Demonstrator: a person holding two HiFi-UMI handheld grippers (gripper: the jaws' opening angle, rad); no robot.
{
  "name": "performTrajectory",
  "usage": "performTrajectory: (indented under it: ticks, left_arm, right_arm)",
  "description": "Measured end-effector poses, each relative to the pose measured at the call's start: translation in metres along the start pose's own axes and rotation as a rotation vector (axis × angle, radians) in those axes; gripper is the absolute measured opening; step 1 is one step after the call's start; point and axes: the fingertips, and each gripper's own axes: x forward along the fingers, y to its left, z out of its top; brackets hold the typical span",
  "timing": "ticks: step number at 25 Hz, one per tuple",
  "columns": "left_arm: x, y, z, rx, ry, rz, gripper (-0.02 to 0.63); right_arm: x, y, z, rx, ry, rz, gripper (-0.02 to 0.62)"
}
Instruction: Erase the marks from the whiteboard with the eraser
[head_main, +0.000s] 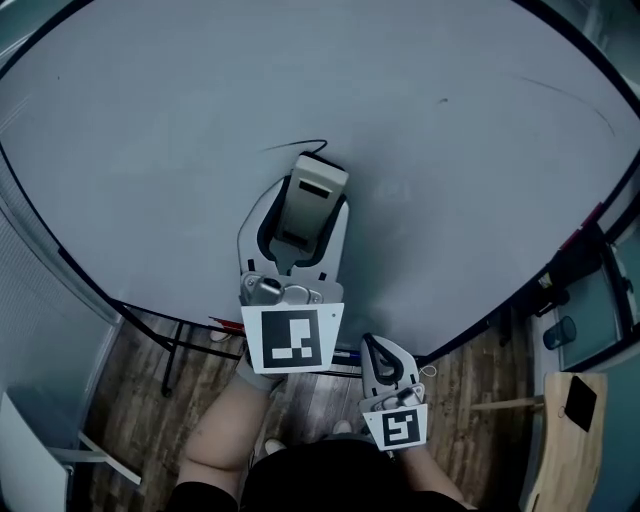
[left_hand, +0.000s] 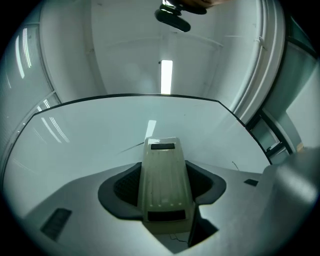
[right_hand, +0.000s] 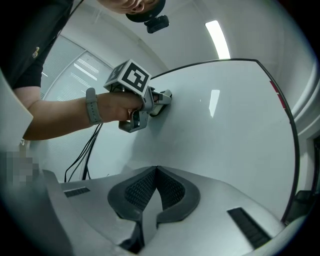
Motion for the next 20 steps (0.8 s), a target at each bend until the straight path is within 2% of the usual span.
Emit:
performTrajectory:
  ticks: [5,12,14,17,20]
  left_arm:
    - [0.011,-0.042,0.012,0.046,-0.013,-0.043,0.262]
    - [0.018,-0.031,0.025,0.117,-0.007,-0.065,0.262]
    - [0.015,-0.016,0.02,0.073,0.016,-0.035,0.262]
    - [0.007,0.022,0.006,-0.036,0.068,0.056,0.262]
    - [-0.008,0.061,-0.015,-0.046,0.13,0.099,0.264]
  right_arm:
    - [-0.018,-0.028,-0.007,0.008,0.017,-0.046,0.028]
    - [-0.024,-0.035,-0.003,-0.009,0.001,-0.037,0.028]
    - [-0.022,-0.032,-0.001,-0.009,-0.004,-0.027,0.028]
    - [-0.019,-0.027,0.0,-0.02,-0.005,-0.005,0.028]
    - [-0.015,-0.02,0.001,-0.022,-0.011,0.018,0.028]
